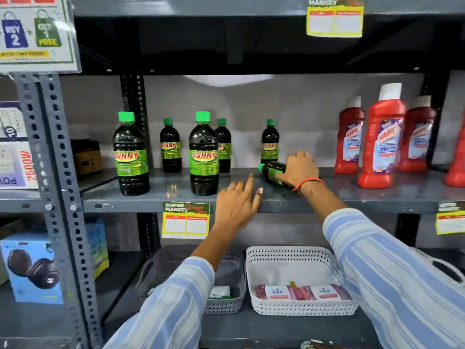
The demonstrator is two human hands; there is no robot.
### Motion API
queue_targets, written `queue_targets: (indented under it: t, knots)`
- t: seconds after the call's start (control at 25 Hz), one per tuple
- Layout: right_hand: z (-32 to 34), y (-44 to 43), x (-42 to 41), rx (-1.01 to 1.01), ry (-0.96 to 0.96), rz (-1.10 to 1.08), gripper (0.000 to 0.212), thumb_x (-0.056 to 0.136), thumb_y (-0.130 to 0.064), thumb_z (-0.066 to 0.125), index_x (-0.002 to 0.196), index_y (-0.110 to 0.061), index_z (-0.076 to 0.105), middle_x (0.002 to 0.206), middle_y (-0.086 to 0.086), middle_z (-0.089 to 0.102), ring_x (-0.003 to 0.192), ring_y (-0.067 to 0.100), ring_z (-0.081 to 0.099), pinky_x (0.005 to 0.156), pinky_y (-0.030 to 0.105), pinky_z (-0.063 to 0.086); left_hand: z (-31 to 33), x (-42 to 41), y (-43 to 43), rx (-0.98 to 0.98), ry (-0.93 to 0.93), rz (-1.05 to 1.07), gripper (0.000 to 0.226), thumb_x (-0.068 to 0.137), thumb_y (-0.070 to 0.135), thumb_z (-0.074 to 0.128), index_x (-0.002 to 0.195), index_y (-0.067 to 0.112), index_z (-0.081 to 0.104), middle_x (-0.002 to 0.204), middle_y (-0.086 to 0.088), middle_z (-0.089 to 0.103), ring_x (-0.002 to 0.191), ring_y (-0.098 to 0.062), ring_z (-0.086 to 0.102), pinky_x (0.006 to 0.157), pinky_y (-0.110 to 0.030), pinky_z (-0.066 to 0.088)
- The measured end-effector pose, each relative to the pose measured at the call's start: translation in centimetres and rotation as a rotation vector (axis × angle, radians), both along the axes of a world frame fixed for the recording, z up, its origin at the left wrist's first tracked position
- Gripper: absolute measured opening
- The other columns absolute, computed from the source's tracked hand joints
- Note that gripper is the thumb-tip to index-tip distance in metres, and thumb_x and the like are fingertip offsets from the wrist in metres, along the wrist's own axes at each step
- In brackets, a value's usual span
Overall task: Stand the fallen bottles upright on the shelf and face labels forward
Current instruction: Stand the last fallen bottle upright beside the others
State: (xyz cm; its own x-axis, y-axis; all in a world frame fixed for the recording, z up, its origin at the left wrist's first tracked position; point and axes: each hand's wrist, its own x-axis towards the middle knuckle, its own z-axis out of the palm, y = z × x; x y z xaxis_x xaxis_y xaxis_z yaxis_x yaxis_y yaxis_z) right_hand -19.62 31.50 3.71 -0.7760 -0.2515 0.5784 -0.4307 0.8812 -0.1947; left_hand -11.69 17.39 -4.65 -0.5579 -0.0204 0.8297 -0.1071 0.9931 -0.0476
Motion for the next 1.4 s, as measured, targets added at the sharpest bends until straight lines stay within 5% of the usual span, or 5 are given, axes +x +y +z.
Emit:
queue_targets:
  t: [0.24,0.64,1.0,1.2,1.4]
  knots:
    - [-0.1,1.1,-0.6,0.06,-0.094,-0.015,0.054,0.073,-0.039,0.073,0.114,-0.006,0.059,0.117,0.018,0.065,0.109,0.036,0.06,0.082,0.037,0.048,0.4,0.2,0.8,0.005,-0.008,0.072,0.059,0.09,0.045,0.028,0.058,0.008,0.06,0.057,-0.013,0.066,0.052,-0.031,0.062,0.047,-0.027,0.029]
    - [-2.4,-1.9,-2.1,-0.962,-0.483,0.459,0.065,0.078,-0.03,0.072,0.13,-0.008,0.04,0.118,0.01,0.06,0.115,0.026,0.054,0.099,0.036,0.044,0.4,0.7,1.4,0.043,-0.041,0.08,0.049,0.097,0.043,0.034,0.076,0.009,0.062,0.08,-0.012,0.07,0.071,-0.031,0.064,0.06,-0.032,0.037]
    - [-2.8,-2.1,-2.8,-0.492,-0.227,0.181,0.095,0.058,-0.042,0.085,0.129,-0.002,0.038,0.127,0.021,0.047,0.123,0.037,0.044,0.1,0.041,0.041,-0.1,0.1,1.2,0.038,0.07,0.056,0.053,0.09,0.043,0.029,0.06,0.01,0.059,0.059,-0.011,0.066,0.053,-0.029,0.061,0.052,-0.03,0.04]
    - [-2.8,-1.9,-3.1,-0.739,-0.39,0.34,0.09,0.062,-0.016,0.08,0.136,-0.003,0.029,0.11,0.01,0.059,0.11,0.031,0.059,0.093,0.036,0.05,-0.7,-0.4,0.7,0.025,0.125,0.063,0.05,0.089,0.04,0.032,0.059,0.011,0.059,0.056,-0.009,0.065,0.052,-0.028,0.06,0.052,-0.031,0.041]
    - [-2.8,-2.1,-3.1,-0.695,-0.405,0.264,0.121,0.052,-0.039,0.086,0.145,-0.008,0.016,0.136,0.021,0.043,0.132,0.038,0.039,0.111,0.047,0.037,-0.8,-0.7,0.6,0.036,0.164,0.051,0.048,0.089,0.039,0.033,0.059,0.011,0.059,0.057,-0.007,0.066,0.053,-0.028,0.061,0.054,-0.031,0.041]
